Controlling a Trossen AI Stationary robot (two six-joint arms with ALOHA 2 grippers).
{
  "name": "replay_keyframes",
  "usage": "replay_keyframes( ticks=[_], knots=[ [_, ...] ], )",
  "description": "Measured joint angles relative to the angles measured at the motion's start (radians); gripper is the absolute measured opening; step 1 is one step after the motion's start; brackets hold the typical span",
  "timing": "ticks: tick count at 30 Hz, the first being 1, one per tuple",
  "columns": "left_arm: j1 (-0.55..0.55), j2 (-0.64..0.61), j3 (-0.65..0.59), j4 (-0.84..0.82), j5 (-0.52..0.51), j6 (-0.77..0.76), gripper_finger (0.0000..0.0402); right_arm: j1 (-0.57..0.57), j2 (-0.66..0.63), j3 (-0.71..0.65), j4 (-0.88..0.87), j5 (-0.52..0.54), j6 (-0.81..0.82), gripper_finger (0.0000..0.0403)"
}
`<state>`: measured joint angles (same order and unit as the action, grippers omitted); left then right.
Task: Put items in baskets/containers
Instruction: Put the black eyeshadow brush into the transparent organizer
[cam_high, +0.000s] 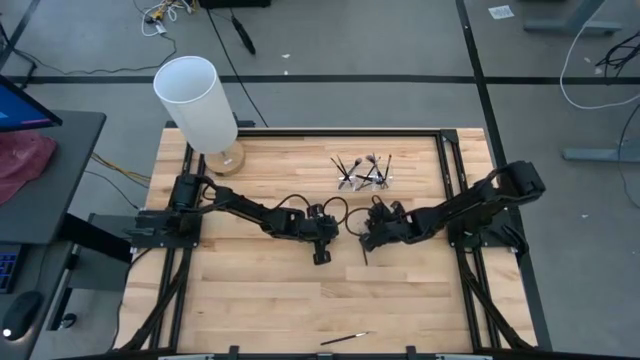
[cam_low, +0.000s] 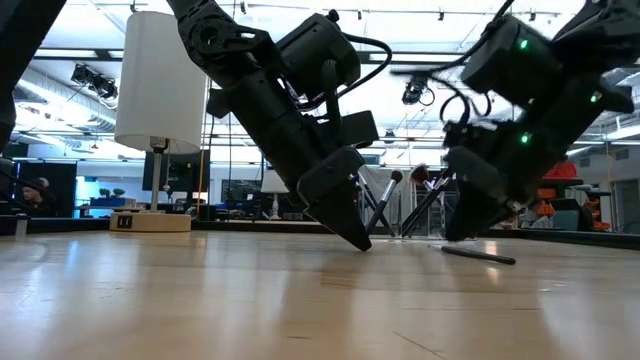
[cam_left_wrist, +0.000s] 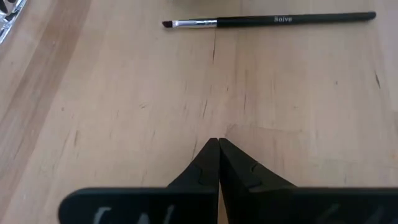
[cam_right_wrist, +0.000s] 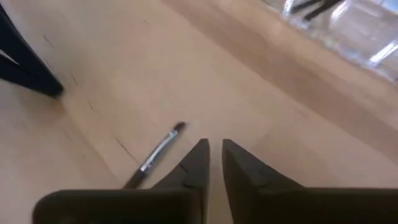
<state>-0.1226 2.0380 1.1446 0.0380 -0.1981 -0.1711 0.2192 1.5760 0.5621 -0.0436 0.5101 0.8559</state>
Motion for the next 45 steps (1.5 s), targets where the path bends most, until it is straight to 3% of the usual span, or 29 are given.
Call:
replay_keyframes(
  ticks=[5,10,17,21,24,28,35,40,45],
  knots=[
    [0.0,0.0,0.0,0.0,0.0,0.0,0.0005,0.027,-0.111,0.0,-0.095,0.0,0.053,0.0018],
    [0.0,0.0,0.0,0.0,0.0,0.0,0.0005,0.089,-0.138,0.0,0.0,-0.08,0.009,0.001],
    [0.001,0.0,0.0,0.001,0.0,0.001,0.0005,0.115,-0.051,0.0,0.077,-0.075,-0.077,0.0088],
    [0.001,0.0,0.0,0.001,0.0,0.002,0.0005,0.115,0.029,0.0,0.085,0.01,-0.055,0.0146],
    [0.001,0.0,0.0,0.002,0.0,0.002,0.0005,0.115,0.08,0.0,0.109,0.057,-0.034,0.0158],
    [0.001,0.0,0.0,0.002,0.0,0.002,0.0005,0.121,0.129,0.003,0.121,0.102,-0.048,0.0128],
    [0.001,0.0,0.0,0.002,-0.003,-0.001,0.0005,0.13,0.16,-0.013,0.137,0.118,-0.137,0.0014],
    [0.001,0.0,0.0,-0.002,-0.003,-0.001,0.0005,0.142,0.14,-0.094,0.226,0.127,-0.135,0.001],
    [0.001,-0.001,0.0,-0.002,0.008,0.001,0.0005,0.193,0.035,-0.154,0.246,0.145,-0.15,0.0006]
  ],
)
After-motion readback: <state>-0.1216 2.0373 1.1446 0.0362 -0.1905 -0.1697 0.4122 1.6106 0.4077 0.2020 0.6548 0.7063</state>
